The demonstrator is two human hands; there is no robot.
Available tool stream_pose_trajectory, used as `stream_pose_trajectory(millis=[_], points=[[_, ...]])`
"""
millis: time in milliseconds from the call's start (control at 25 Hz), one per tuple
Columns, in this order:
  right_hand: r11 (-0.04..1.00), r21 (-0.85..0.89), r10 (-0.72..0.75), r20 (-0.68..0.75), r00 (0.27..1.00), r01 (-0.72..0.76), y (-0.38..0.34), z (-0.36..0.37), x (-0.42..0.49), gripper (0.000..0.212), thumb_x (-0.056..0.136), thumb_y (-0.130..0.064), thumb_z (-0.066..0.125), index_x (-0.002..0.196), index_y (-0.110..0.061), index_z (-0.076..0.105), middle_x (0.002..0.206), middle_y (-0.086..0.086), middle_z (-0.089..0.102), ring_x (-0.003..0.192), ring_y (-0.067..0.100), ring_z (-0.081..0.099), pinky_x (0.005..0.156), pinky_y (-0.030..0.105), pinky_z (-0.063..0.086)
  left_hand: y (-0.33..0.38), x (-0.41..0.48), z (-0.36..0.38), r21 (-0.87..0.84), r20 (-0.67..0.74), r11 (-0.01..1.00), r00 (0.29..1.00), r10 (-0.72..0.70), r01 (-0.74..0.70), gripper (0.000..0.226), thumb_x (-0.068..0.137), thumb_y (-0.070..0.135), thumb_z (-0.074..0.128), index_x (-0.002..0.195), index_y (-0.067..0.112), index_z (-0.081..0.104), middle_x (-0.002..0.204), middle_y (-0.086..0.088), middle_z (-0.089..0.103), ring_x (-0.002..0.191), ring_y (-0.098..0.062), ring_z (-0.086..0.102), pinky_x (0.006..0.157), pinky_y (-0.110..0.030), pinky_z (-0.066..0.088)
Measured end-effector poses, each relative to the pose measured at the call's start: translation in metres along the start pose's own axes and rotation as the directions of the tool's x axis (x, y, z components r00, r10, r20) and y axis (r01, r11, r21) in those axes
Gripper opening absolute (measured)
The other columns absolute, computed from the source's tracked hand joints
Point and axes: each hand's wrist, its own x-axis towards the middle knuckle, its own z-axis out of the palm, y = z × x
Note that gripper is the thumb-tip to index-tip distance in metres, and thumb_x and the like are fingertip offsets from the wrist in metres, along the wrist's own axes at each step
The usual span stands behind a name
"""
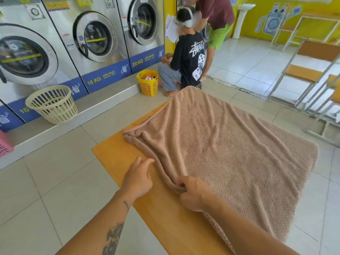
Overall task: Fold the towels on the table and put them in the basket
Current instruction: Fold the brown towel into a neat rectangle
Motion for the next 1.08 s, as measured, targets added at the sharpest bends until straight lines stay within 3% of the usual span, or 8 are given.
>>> stream_pose_trajectory(millis=[160,280,400,600,720,840,960,1080], points=[[0.980,-0.113,0.156,-0.056,0.986,-0.161,-0.007,0.008,0.004,0.061,0.075,-0.045,0.045,0.132,-0.024,0.045,0.121,0.004,0.056,0.107,0.026,0.055,0.087,0.039,0.051,-0.020,0.048,-0.017,0.229,0.071,0.952,0.979,0.192,-0.203,0.057,0.088,0.010,0.049,0.140,0.034,0.041,0.135,0.010,0.034,0.121,-0.016,0.039,0.099,-0.034,0.041],[0.916,-0.215,0.312,-0.144,0.939,-0.338,-0.016,0.048,0.013,0.063,0.084,-0.030,0.055,0.143,-0.025,0.034,0.131,0.007,0.044,0.117,0.032,0.044,0.092,0.044,0.049,-0.035,0.076,-0.018,0.368,0.224,0.863,0.933,0.280,-0.347,0.069,0.085,0.008,0.049,0.147,0.034,0.032,0.151,0.005,0.025,0.141,-0.018,0.022,0.114,-0.039,0.025],[0.879,-0.194,0.380,-0.267,0.886,-0.435,-0.028,0.069,0.009,0.062,0.088,-0.022,0.052,0.145,-0.026,0.029,0.131,0.005,0.045,0.121,0.031,0.039,0.096,0.043,0.045,-0.046,0.093,-0.018,0.483,0.315,0.769,0.903,0.293,-0.419,0.075,0.082,0.008,0.048,0.150,0.032,0.027,0.154,-0.001,0.024,0.145,-0.023,0.017,0.118,-0.047,0.014],[0.797,-0.121,0.520,-0.363,0.773,-0.592,-0.043,0.094,-0.006,0.077,0.080,-0.021,0.055,0.148,-0.030,0.021,0.134,0.007,0.037,0.126,0.033,0.033,0.104,0.045,0.038,-0.061,0.119,-0.023,0.576,0.305,0.583,0.812,0.498,-0.573,0.042,0.084,0.022,0.046,0.125,0.025,0.056,0.136,-0.002,0.045,0.129,-0.025,0.037,0.113,-0.050,0.021],[0.813,-0.110,0.482,-0.424,0.767,-0.572,-0.045,0.093,-0.005,0.041,0.083,-0.014,0.049,0.123,-0.024,0.046,0.119,0.004,0.051,0.112,0.030,0.045,0.087,0.038,0.043,-0.087,0.121,-0.035,0.566,0.357,0.531,0.768,0.532,-0.631,0.034,0.082,0.026,0.044,0.113,0.022,0.057,0.118,-0.001,0.059,0.111,-0.026,0.052,0.100,-0.043,0.033],[0.897,-0.003,0.409,-0.376,0.832,-0.442,-0.056,0.089,0.007,0.016,0.082,-0.013,0.045,0.093,-0.023,0.049,0.099,0.002,0.055,0.095,0.030,0.054,0.071,0.037,0.042,-0.120,0.120,-0.058,0.594,0.362,0.542,0.799,0.480,-0.594,0.030,0.079,0.015,0.049,0.108,0.024,0.051,0.103,0.001,0.068,0.102,-0.027,0.054,0.089,-0.039,0.038],[0.952,0.054,0.302,-0.342,0.890,-0.302,-0.070,0.092,0.021,0.023,0.086,-0.023,0.044,0.106,-0.024,0.056,0.107,0.002,0.056,0.099,0.029,0.055,0.080,0.038,0.048,-0.154,0.120,-0.076,0.639,0.323,0.572,0.854,0.409,-0.515,0.049,0.075,0.014,0.052,0.123,0.025,0.047,0.097,0.002,0.069,0.096,-0.026,0.057,0.085,-0.038,0.042],[0.933,-0.099,0.308,-0.278,0.910,-0.346,-0.079,0.108,0.019,0.052,0.080,-0.038,0.053,0.130,-0.031,0.041,0.126,0.002,0.042,0.118,0.027,0.039,0.096,0.045,0.044,-0.174,0.115,-0.089,0.689,0.316,0.574,0.896,0.312,-0.443,0.079,0.080,0.030,0.056,0.152,0.030,0.023,0.119,-0.002,0.064,0.114,-0.031,0.052,0.094,-0.041,0.039]])
